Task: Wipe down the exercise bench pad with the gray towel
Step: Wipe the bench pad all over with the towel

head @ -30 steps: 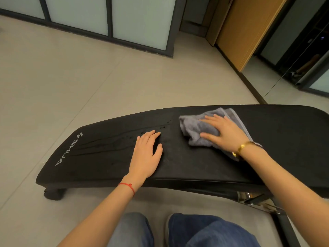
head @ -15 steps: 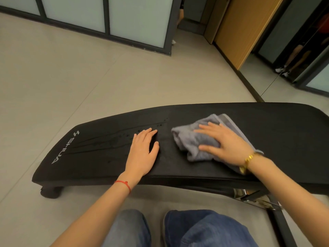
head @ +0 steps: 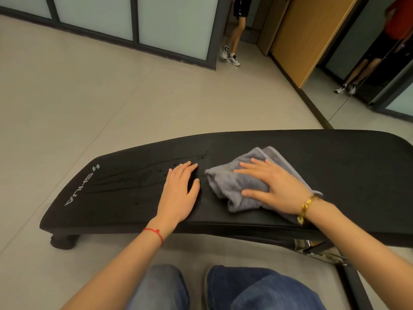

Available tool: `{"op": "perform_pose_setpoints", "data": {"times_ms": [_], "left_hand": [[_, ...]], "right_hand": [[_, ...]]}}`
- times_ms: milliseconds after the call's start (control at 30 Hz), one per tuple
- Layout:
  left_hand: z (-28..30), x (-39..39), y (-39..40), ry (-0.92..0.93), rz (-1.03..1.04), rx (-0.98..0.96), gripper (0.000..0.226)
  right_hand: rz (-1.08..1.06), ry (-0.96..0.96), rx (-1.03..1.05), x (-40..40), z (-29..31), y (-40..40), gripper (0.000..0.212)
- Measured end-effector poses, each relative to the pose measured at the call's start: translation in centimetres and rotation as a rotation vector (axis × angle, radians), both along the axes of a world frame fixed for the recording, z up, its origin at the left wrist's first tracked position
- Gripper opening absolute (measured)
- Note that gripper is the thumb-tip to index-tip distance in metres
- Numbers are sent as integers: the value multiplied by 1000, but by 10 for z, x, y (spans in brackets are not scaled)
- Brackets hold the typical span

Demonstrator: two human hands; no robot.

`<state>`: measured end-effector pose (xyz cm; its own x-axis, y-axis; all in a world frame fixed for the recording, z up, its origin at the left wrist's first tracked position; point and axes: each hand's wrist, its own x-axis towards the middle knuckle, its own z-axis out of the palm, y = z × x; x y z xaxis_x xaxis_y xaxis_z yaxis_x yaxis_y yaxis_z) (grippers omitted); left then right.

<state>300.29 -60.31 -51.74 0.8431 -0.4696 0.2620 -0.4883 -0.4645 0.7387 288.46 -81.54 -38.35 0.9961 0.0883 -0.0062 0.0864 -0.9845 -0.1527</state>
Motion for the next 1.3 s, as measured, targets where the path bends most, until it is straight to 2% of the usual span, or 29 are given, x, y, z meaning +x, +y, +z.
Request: {"op": "perform_pose_setpoints", "data": {"times_ms": [100,200,300,467,567,667,767,867,1067,1200,1300], "left_hand": [[2,-1,0,7,5,5,47],[3,-1,-1,11,11,6,47],[1,-1,0,-3,5,1,46],[-1,1,0,-4,2,-3,46],[1,0,0,-5,5,9,47],[3,-1,0,-3,8,11,47],[2,-2,0,0,10,8,47],[1,0,0,-2,8,-6,46],[-3,8,6,-15,-5,-10,46],[-13,23,29,-39,68,60,46],[-20,33,44,16,103,90,47]], "right_hand": [[-156,-69,-81,53,1,-31,59],[-294,-17,-179,100,-12,-33,60],[-186,-12,-153,92,-23,-8,58],[11,-7,-23,10,-11,12,64],[-24,-4,-1,15,0,-10,62],[-170,-62,-92,63,-1,-38,59],[-281,-19,-171,111,-13,-42,61],[-207,-16,-182,113,-26,-18,60],[68,17,-31,21,-15,20,62],[39,36,-2,46,-8,2,73],[-126,-25,-117,112,-17,-19,63]]}}
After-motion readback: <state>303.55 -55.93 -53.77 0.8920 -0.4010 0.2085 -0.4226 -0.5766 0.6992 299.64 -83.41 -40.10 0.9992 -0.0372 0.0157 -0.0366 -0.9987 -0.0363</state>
